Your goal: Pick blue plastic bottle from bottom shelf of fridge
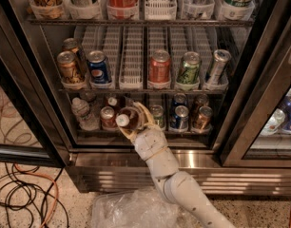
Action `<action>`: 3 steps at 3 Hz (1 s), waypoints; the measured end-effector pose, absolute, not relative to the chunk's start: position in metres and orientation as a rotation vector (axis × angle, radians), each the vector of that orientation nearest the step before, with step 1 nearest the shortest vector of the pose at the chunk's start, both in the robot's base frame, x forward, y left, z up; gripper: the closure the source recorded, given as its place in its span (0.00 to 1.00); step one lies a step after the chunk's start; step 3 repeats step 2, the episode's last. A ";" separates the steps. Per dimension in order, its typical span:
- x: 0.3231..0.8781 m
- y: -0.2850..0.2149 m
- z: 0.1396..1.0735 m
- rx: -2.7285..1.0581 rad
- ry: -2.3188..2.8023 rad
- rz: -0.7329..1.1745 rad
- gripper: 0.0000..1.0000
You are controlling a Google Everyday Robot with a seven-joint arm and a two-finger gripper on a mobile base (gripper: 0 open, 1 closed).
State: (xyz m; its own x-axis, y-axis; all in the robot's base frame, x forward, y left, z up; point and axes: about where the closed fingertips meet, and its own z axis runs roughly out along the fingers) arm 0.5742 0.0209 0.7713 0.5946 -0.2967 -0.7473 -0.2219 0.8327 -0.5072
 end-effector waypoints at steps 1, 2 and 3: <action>0.539 -0.009 0.778 -0.576 0.991 -0.102 1.00; 0.539 -0.009 0.778 -0.576 0.991 -0.102 1.00; 0.539 -0.009 0.778 -0.576 0.991 -0.102 1.00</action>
Offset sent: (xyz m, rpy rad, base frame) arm -0.0292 -0.0213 0.0043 -0.0016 0.0123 -0.0493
